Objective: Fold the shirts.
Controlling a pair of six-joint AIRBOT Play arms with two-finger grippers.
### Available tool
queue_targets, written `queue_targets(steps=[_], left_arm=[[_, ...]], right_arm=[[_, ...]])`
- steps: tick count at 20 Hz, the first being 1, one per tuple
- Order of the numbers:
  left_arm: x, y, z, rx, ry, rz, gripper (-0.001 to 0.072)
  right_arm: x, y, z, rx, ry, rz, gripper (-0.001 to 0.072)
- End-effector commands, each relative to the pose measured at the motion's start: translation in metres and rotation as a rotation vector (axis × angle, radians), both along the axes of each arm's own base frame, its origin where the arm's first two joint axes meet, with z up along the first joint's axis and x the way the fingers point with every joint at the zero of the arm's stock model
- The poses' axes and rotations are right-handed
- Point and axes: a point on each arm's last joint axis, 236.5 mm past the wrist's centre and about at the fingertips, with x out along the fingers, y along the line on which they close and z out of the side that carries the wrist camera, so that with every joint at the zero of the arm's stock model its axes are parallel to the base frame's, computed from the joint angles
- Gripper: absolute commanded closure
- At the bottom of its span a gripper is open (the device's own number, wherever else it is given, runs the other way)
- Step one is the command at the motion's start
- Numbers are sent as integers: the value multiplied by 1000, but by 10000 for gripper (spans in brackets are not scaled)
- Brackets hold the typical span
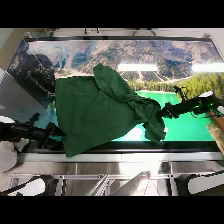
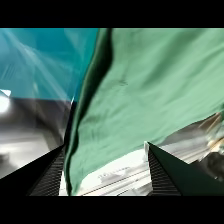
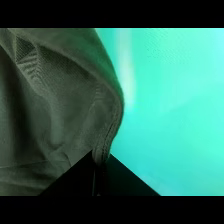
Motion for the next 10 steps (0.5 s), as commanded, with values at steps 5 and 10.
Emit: queue_targets(steps=[5, 10], left_arm=[[-14, -42, -22, -42, 135, -199, 322], [37, -40, 17, -2, -91, -247, 683]], right_arm=[[-1, 8, 19, 56, -9, 9, 689], [7, -4, 44, 36, -78, -17, 690]])
